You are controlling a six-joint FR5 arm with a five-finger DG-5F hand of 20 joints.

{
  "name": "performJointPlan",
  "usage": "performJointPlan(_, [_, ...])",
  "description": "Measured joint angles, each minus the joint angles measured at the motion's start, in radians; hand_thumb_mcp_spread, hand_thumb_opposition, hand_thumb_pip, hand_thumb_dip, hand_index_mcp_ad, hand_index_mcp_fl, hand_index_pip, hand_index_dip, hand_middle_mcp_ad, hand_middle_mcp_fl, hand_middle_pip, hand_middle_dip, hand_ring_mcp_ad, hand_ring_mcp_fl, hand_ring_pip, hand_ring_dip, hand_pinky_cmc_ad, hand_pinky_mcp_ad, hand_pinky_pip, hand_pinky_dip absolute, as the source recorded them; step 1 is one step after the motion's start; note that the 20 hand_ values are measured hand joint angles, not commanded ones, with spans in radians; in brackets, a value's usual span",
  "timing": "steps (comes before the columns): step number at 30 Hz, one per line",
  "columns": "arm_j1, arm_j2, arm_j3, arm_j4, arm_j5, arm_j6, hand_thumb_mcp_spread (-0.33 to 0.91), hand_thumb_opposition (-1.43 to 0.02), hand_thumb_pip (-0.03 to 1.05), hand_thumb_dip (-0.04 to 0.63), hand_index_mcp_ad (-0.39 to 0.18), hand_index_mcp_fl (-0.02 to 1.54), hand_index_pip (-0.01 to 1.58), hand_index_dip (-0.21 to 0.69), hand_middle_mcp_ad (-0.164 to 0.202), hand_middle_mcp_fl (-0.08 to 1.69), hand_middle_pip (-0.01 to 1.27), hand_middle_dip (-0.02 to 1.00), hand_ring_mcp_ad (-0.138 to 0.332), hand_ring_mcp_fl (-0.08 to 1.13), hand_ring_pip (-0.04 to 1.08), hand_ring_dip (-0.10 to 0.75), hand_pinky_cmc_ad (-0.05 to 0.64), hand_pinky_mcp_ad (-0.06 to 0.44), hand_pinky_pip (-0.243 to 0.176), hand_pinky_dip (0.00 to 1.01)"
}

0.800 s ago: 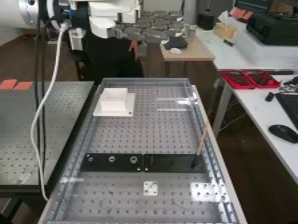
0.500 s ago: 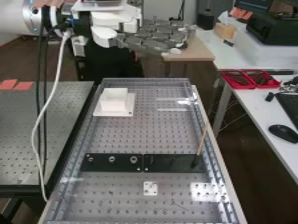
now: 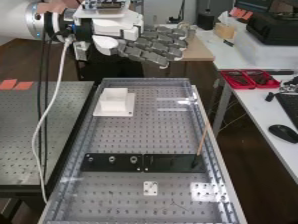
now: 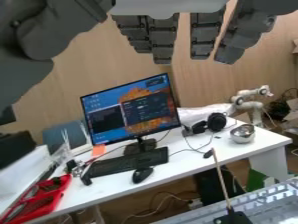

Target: Grab the drill bit and place it in the clear container

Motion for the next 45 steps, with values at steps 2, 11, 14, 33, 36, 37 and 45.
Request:
performJointPlan(2, [0.001, -0.002, -0.001, 0.002, -0.020, 0.002, 0.13, -0.63, 0.13, 0.005, 0.087, -0.01, 0.05, 0.010, 0.087, 0.02, 0.12, 0.00, 0.204, 0.02, 0.05, -0.038, 0.279, 0.194, -0.089, 0.16])
performJointPlan(11, [0.000, -0.026, -0.015, 0.029, 0.020, 0.015, 0.13, -0.65, 0.14, 0.003, 0.089, 0.00, 0.05, 0.010, 0.094, 0.02, 0.12, 0.00, 0.211, 0.03, 0.06, -0.038, 0.298, 0.215, -0.106, 0.17])
performJointPlan(14, [0.001, -0.045, -0.025, 0.047, 0.022, 0.021, 0.13, -0.65, 0.14, 0.003, 0.089, 0.00, 0.05, 0.010, 0.094, 0.02, 0.13, 0.00, 0.208, 0.03, 0.05, -0.038, 0.298, 0.215, -0.106, 0.17])
performJointPlan(33, [-0.019, -0.215, -0.122, 0.276, 0.167, 0.134, 0.25, -0.70, 0.28, 0.003, 0.091, 0.00, 0.05, 0.138, 0.091, 0.02, 0.12, 0.01, 0.215, 0.02, 0.05, -0.038, 0.300, 0.215, -0.120, 0.17])
performJointPlan(36, [-0.023, -0.242, -0.133, 0.318, 0.191, 0.158, 0.29, -0.69, 0.31, 0.003, 0.086, 0.00, 0.05, 0.141, 0.091, 0.02, 0.12, 0.01, 0.215, 0.00, 0.05, -0.038, 0.300, 0.216, -0.120, 0.17])
performJointPlan(37, [-0.025, -0.254, -0.135, 0.332, 0.201, 0.168, 0.29, -0.69, 0.32, 0.010, 0.082, 0.00, 0.05, 0.141, 0.089, 0.02, 0.12, 0.02, 0.215, 0.00, 0.05, -0.038, 0.300, 0.216, -0.120, 0.17])
performJointPlan(45, [-0.036, -0.325, -0.136, 0.396, 0.248, 0.220, 0.30, -0.73, 0.39, 0.051, 0.054, 0.02, 0.08, 0.168, 0.093, 0.02, 0.12, 0.05, 0.213, 0.00, 0.05, -0.038, 0.312, 0.211, -0.124, 0.17])
